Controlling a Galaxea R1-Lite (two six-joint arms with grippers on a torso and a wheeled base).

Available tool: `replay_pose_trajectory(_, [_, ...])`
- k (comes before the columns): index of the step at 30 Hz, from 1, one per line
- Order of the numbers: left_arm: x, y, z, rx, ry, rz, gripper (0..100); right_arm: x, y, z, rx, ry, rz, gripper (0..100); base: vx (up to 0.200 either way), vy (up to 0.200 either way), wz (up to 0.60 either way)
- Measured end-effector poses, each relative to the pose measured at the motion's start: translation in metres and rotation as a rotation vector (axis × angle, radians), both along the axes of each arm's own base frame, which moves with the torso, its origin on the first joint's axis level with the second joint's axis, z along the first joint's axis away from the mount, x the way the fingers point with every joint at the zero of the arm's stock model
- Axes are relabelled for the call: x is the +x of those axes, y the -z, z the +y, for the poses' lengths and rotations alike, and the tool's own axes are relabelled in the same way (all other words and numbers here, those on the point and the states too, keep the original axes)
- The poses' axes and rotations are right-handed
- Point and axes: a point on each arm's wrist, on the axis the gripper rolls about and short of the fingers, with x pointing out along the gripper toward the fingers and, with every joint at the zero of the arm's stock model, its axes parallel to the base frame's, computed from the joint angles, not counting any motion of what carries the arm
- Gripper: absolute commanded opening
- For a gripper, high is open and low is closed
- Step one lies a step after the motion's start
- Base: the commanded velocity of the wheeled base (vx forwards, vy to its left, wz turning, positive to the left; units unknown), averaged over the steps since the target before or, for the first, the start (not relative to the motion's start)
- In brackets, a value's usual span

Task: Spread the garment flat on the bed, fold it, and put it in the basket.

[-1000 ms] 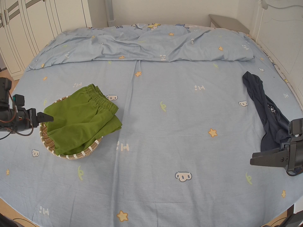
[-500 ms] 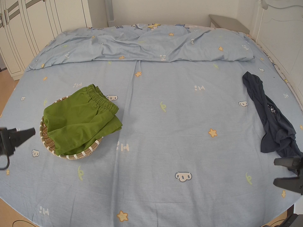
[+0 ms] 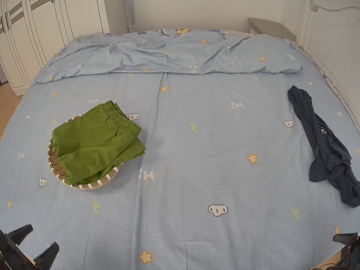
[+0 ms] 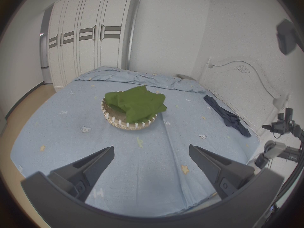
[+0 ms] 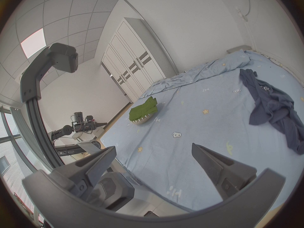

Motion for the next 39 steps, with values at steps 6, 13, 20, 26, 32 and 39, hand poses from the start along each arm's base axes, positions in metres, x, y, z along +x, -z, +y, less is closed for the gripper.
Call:
replay_pose_trajectory(6, [-0.016,0.032,-0.001,-0.017,0.089,-0.062,100,-0.006,0.025,-0.001,0.006,0.01,0.012,100,0.0,0.0,0.0])
replay_pose_trajectory(13, [-0.024,0.042,0.003,0.049,-0.041,-0.195,100,-0.007,0.033,-0.001,0.013,0.039,0.012,100,0.0,0.0,0.0])
replay_pose_trajectory(20, [-0.021,0.047,0.009,0.101,-0.282,-0.294,100,-0.005,0.035,-0.004,-0.031,0.232,-0.007,100,0.0,0.0,0.0])
replay_pose_trajectory(26, [-0.02,0.051,0.01,0.088,-0.295,-0.293,100,0.001,0.034,-0.01,-0.075,0.524,-0.077,100,0.0,0.0,0.0])
replay_pose_trajectory(32, [-0.02,0.052,0.01,0.085,-0.296,-0.294,100,0.01,0.033,-0.013,-0.059,0.714,-0.242,100,0.0,0.0,0.0])
replay_pose_trajectory(39, [-0.02,0.052,0.009,0.134,-0.254,-0.295,100,0.013,0.042,-0.014,-0.139,0.834,-0.265,100,0.0,0.0,0.0])
